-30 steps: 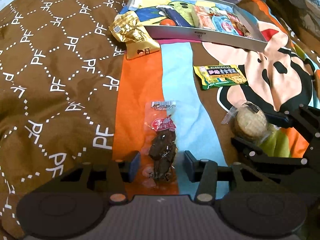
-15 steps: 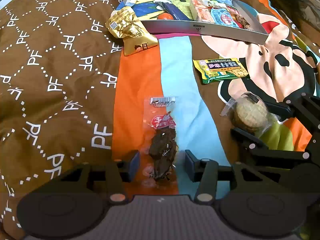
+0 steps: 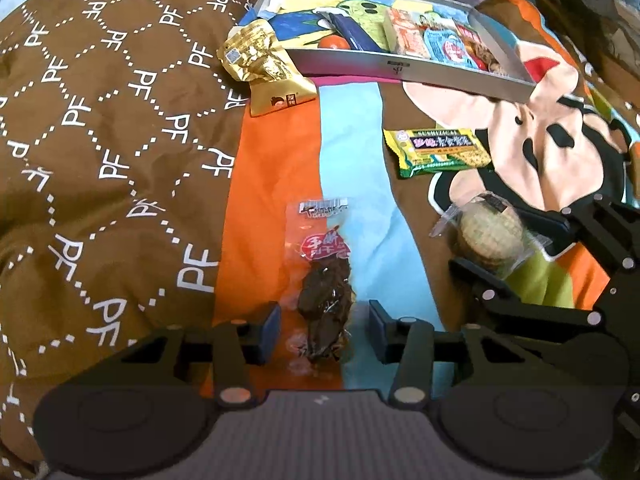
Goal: Organize snacks
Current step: 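Carry the dark candy pack and round biscuit pack over the tray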
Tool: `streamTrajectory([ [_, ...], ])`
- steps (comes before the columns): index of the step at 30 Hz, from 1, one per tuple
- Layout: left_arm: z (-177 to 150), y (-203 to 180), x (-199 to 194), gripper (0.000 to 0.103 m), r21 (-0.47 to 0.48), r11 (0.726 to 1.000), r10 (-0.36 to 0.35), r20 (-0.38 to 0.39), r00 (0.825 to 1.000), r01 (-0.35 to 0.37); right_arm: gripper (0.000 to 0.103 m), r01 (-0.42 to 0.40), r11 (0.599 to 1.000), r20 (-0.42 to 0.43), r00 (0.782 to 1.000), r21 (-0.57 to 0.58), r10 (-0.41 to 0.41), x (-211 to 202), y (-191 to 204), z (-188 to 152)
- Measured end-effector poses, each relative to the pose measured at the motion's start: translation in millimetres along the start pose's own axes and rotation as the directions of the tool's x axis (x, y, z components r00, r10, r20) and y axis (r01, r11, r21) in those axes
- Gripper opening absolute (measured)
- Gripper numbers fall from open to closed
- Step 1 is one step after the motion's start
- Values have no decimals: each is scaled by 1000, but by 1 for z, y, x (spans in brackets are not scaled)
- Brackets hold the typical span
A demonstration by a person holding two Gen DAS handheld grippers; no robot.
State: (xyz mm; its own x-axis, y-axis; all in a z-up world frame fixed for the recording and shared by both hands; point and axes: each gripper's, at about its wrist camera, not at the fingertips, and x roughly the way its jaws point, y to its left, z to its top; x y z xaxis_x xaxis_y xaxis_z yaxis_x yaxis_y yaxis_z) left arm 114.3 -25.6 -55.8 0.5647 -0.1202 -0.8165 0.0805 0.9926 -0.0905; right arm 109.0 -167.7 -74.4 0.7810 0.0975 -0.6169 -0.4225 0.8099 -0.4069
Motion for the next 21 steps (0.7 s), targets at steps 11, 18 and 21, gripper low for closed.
streamTrajectory([
  [11, -9, -2, -2, 49, -36, 994, -101, 10, 995, 101, 50, 8, 999, -13, 1000, -37, -8, 2, 1, 1],
  [18, -8, 0, 0, 49, -52, 993, -103, 10, 995, 104, 64, -32, 993, -79, 996, 110, 41, 14, -18, -3],
  [21, -8, 2, -2, 49, -62, 992, -111, 10, 994, 111, 60, -101, 956, -95, 987, 276, 132, 23, -40, -5],
])
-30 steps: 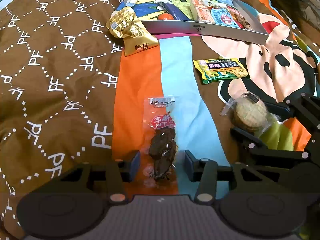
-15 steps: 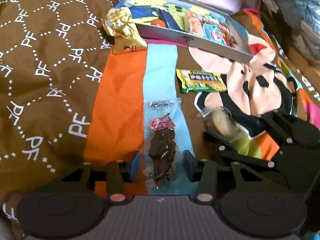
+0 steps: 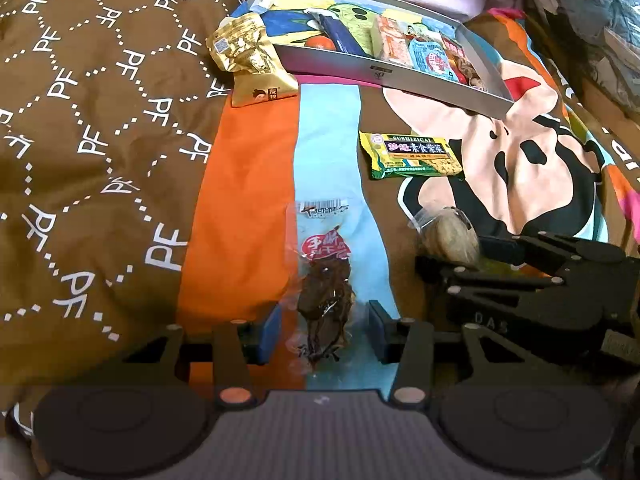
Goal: Organize snacks
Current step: 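Carry the dark candy pack and round biscuit pack over the tray, then lower both packs into the tray and open both tools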
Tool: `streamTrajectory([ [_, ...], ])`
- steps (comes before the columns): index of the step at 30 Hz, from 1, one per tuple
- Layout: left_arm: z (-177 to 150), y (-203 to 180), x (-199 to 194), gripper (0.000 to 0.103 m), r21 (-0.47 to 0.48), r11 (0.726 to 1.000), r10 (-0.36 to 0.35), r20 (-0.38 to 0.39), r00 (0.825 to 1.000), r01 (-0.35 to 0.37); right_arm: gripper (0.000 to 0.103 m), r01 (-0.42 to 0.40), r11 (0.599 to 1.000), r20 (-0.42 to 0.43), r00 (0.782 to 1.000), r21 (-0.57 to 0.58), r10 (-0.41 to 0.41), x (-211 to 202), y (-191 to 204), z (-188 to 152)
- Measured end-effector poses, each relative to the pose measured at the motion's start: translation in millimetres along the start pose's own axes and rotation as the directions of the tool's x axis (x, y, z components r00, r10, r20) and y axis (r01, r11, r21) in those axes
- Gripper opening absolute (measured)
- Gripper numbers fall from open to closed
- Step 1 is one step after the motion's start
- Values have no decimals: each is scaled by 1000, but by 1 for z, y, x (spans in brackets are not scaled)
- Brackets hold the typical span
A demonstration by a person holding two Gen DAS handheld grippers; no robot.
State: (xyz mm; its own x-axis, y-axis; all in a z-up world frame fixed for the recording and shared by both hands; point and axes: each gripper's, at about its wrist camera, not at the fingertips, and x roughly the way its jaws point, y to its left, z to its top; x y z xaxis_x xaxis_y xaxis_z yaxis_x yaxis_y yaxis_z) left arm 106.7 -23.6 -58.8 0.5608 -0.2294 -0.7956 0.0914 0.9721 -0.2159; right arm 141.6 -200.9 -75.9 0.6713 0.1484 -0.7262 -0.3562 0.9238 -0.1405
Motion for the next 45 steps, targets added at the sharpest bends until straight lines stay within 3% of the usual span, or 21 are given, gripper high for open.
streamTrajectory([
  [1, 0, 1, -1, 49, -6, 1000, -4, 2, 1000, 4, 52, -34, 998, -2, 999, 47, 34, 1, -6, 1],
  [2, 1, 1, -2, 49, -13, 1000, -9, 3, 1000, 10, 50, -54, 996, 1, 999, 72, 54, 0, -9, 2],
  [6, 1, 1, -6, 49, -15, 1000, -13, 26, 1000, 13, 49, -23, 1000, 14, 1000, 3, 23, -4, 3, 1],
  [9, 0, 0, -10, 49, -10, 1000, -29, 62, 998, 29, 49, 45, 995, 62, 997, -90, -39, -12, 15, 0],
  [12, 2, 0, -13, 49, -18, 999, -49, 87, 995, 51, 49, 162, 964, 160, 979, -211, -129, -20, 29, -1],
  [18, 19, -3, -15, 49, -6, 999, -34, 132, 991, 35, 49, 217, 963, 260, 950, -162, -170, -31, 22, 5],
  [22, 43, -8, -16, 49, 29, 999, -23, 178, 984, 18, 50, 236, 963, 302, 934, -128, -189, -34, 14, 17],
  [28, 92, -2, 1, 49, -97, 991, -72, 227, 971, 96, 50, 209, 966, 356, 923, -155, -143, -23, -3, 45],
  [34, 142, -5, 23, 49, -128, 988, -50, 293, 955, 91, 50, 230, 959, 437, 889, -164, -138, 3, -25, 80],
  [40, 199, -16, 57, 49, -133, 988, -30, 341, 939, 80, 50, 232, 972, 466, 865, -42, -186, 34, -72, 117],
  [45, 235, -29, 95, 50, -142, 987, -25, 346, 938, 79, 50, 225, 971, 477, 846, 83, -237, 60, -114, 139],
])
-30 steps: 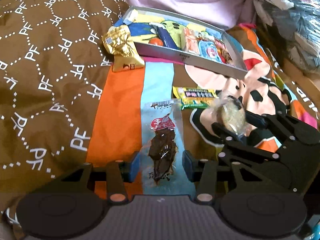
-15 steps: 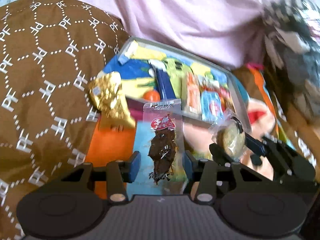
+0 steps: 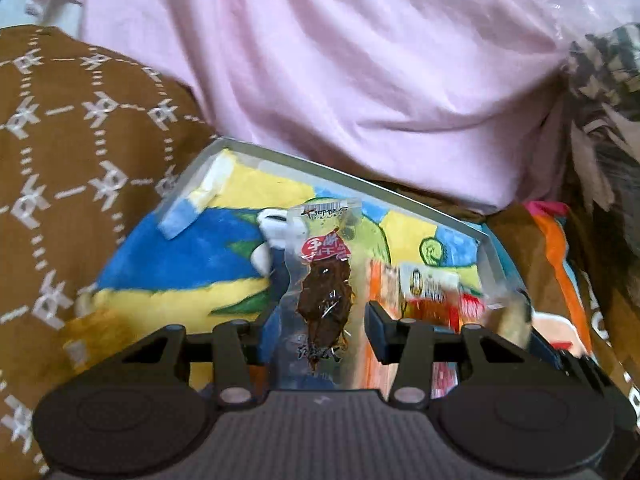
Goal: Organize snacks
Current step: 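Lower both packs into the tray and open both tools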
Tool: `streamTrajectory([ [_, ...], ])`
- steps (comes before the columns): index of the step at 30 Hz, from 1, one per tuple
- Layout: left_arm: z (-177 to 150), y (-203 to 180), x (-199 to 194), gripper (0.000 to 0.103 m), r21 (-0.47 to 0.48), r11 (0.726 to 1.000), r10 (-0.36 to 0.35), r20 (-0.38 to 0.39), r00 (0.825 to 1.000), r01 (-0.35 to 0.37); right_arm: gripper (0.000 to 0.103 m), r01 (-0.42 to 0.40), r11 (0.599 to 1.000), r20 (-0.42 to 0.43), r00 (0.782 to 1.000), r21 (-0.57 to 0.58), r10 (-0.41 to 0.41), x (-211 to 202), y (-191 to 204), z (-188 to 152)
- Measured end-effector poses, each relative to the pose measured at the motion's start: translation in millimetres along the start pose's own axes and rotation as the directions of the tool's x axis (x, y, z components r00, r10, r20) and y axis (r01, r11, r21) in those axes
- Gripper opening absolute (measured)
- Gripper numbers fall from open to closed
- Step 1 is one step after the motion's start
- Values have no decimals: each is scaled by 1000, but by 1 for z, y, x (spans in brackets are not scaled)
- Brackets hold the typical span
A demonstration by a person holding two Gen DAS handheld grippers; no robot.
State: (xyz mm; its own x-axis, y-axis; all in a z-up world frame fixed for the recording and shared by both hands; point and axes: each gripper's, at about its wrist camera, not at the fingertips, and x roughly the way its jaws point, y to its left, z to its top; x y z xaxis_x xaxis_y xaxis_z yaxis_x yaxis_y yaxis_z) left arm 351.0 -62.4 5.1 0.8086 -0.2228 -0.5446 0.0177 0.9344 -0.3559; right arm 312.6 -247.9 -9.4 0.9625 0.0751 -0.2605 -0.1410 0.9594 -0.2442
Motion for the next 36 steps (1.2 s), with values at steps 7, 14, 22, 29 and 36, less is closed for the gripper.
streamTrajectory([
  [7, -4, -25, 43, 50, 83, 995, 50, 6, 999, -50, 50, 49, 991, -61, 997, 122, -42, 38, -38, -16],
  [14, -7, -29, 45, 51, 71, 995, 63, 24, 998, -65, 53, 9, 990, -66, 998, 141, 1, 46, -39, -22],
  [22, -9, -32, 43, 69, 75, 992, 101, 32, 994, -103, 61, -1, 978, -71, 997, 210, 16, 52, -46, -25],
  [29, -9, -29, 27, 95, 57, 990, 127, 59, 990, -131, 81, 3, 971, -49, 999, 240, 9, 47, -52, -22],
  [36, -5, -30, -14, 103, -1, 994, 109, 110, 988, -110, 97, 2, 965, 18, 1000, 261, -6, 19, -59, -3],
])
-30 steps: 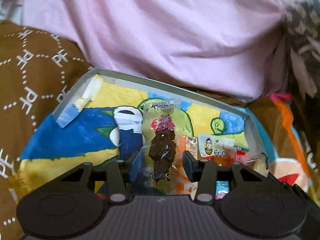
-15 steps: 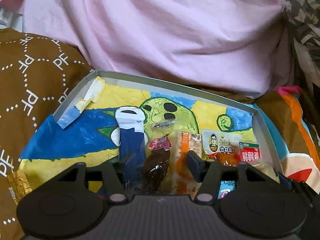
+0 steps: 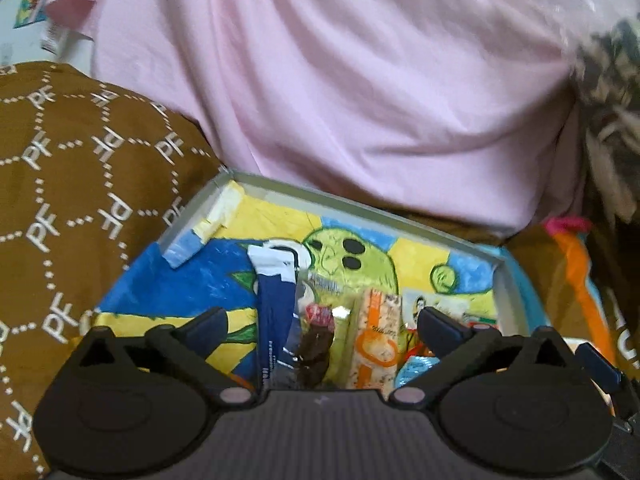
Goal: Organize snacks
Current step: 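Lower both packs into the tray and open both tools, then lift both tools away from the tray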
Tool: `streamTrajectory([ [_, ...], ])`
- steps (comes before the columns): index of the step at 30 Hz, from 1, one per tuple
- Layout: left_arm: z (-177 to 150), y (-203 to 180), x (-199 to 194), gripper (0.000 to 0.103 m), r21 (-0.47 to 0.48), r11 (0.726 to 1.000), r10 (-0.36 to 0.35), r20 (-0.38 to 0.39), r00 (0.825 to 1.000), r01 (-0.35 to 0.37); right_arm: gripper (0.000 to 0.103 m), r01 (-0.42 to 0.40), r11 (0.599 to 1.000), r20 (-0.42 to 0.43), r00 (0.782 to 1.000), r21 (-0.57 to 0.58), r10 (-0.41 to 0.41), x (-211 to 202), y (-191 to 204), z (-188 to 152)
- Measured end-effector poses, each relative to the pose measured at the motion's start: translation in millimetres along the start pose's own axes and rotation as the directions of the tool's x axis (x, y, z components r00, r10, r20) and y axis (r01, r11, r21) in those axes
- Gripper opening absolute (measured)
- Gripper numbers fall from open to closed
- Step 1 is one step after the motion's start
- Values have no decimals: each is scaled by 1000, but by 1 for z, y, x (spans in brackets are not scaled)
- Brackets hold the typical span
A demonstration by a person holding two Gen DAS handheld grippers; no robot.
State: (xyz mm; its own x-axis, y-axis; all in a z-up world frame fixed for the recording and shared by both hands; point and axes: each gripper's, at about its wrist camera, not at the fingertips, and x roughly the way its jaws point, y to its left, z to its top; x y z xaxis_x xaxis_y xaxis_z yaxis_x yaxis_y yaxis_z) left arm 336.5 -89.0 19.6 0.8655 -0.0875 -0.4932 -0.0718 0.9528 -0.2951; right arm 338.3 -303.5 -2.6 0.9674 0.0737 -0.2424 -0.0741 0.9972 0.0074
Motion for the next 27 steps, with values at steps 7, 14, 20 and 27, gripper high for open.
streamTrajectory([
  [7, 2, 4, -51, 103, 35, 998, 55, 45, 997, -57, 102, 21, 999, 83, 996, 33, -24, -47, 5, 27],
  [14, -9, 16, -98, 103, 37, 995, 88, 66, 994, -91, 102, 13, 996, 123, 992, 85, -23, -99, 4, 38],
  [20, -23, 28, -135, 103, 32, 993, 110, 63, 992, -112, 102, 2, 998, 104, 995, 56, -7, -135, 15, 36],
  [27, -48, 42, -170, 103, 62, 989, 130, 66, 989, -134, 102, -7, 1000, 71, 997, 15, 6, -177, 31, 16],
])
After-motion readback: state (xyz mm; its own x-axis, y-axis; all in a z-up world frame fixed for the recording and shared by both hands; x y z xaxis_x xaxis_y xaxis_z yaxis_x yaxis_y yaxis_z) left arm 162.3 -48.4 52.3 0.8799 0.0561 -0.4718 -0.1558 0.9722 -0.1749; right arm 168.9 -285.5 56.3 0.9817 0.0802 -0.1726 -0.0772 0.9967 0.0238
